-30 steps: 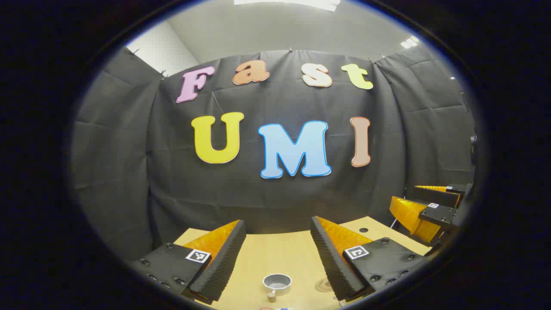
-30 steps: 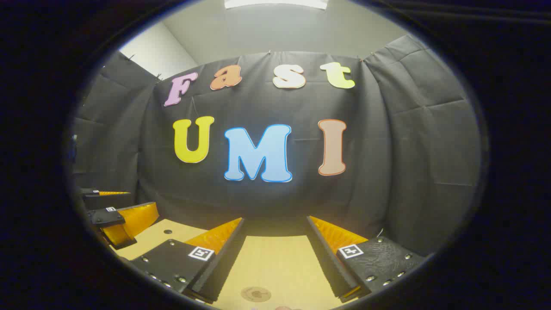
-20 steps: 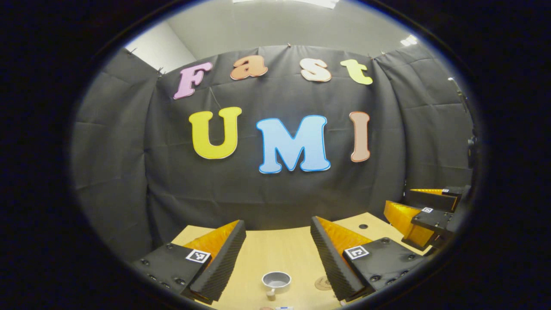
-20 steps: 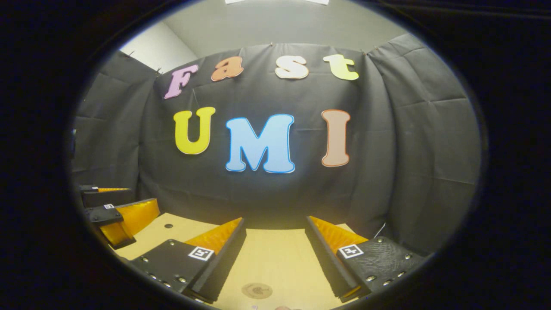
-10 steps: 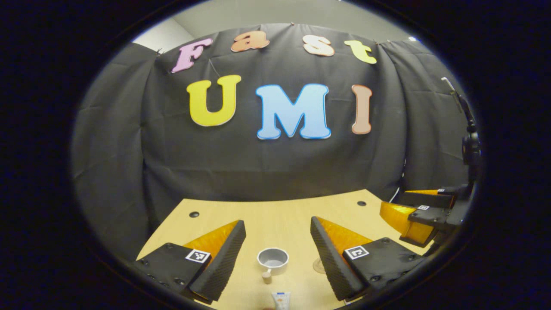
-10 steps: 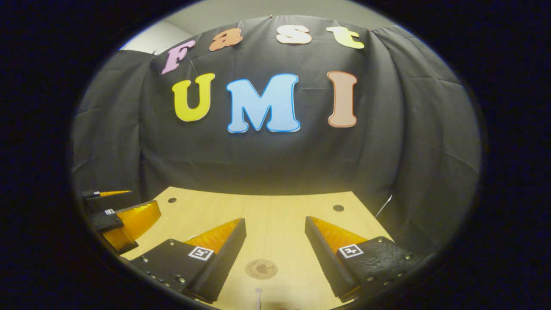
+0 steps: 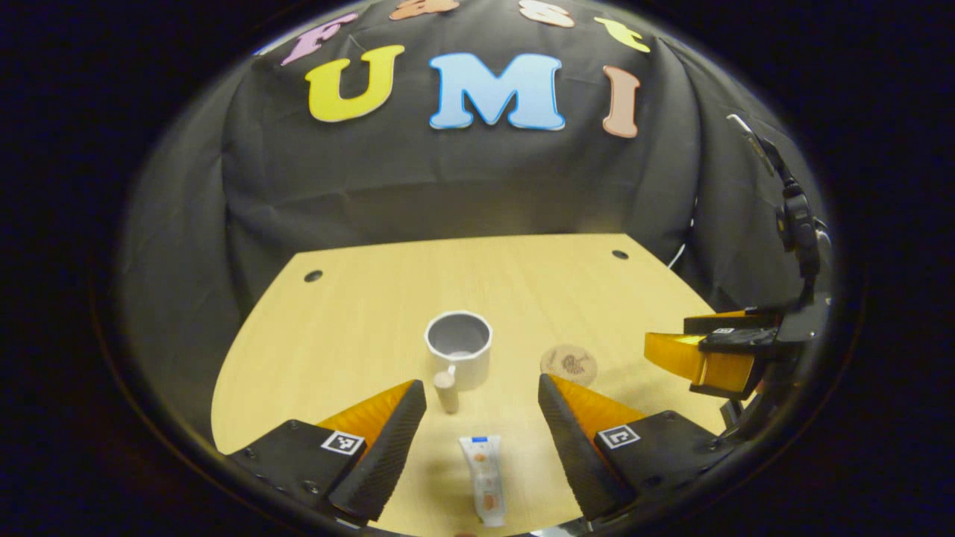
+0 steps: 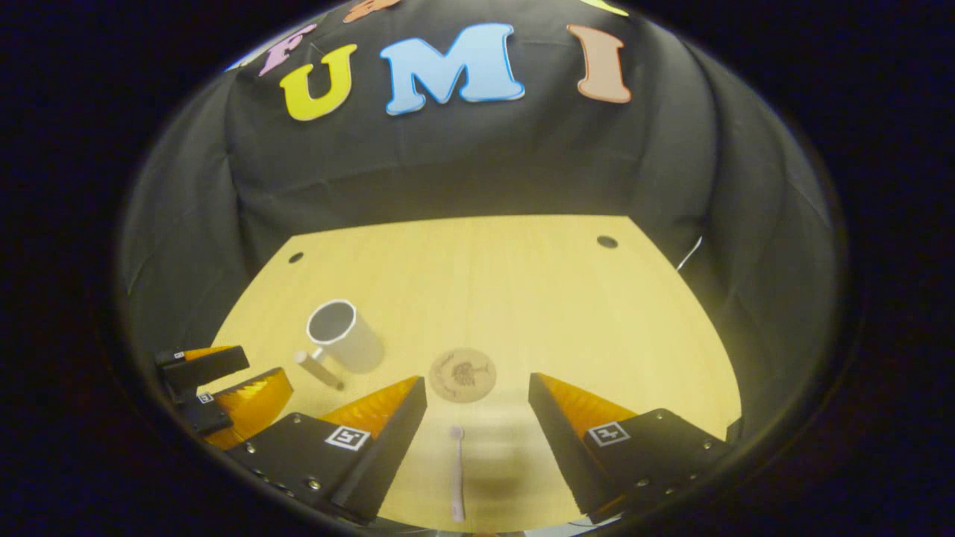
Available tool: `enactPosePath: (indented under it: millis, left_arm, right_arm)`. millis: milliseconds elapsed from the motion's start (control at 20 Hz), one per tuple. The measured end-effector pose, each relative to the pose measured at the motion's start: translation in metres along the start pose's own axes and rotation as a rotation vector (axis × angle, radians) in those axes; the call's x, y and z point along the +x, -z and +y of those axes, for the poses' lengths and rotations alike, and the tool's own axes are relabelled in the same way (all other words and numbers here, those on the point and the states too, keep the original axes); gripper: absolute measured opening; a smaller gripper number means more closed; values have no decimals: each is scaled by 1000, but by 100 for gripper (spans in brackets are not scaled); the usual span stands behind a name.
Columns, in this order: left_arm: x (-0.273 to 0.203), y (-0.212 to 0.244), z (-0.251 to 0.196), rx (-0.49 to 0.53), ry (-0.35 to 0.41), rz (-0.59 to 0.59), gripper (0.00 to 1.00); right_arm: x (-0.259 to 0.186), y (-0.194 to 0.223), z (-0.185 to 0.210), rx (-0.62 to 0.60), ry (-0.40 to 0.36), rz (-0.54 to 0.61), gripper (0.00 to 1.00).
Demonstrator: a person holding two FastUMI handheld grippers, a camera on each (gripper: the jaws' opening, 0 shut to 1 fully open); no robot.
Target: Put the toothbrush and toothpaste on the desktop into the cup, then pick up the cup and place it on the coaster on the desktop.
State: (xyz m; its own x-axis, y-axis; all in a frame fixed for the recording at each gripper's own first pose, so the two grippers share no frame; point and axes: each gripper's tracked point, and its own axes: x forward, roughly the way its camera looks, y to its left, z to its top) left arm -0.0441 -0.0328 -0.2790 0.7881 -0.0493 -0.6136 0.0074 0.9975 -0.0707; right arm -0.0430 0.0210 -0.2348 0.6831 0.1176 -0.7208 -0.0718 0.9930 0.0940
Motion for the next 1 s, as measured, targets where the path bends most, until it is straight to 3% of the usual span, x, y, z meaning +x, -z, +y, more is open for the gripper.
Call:
enactPosePath:
  millis: [50, 400, 750, 1000]
  left_arm:
    - [3, 17, -2, -8, 7, 39, 100]
    - [21, 101, -6, -51, 36, 300, 100]
    - [38, 160, -4, -54, 16, 455, 100]
    - [39, 175, 2, -68, -19, 509, 100]
  right_arm:
    - [5, 10, 0, 5, -5, 37, 90]
    - [26, 80, 10, 17, -44, 271, 91]
    - [40, 127, 17, -2, -62, 430, 92]
    - [43, 145, 11, -22, -38, 488, 92]
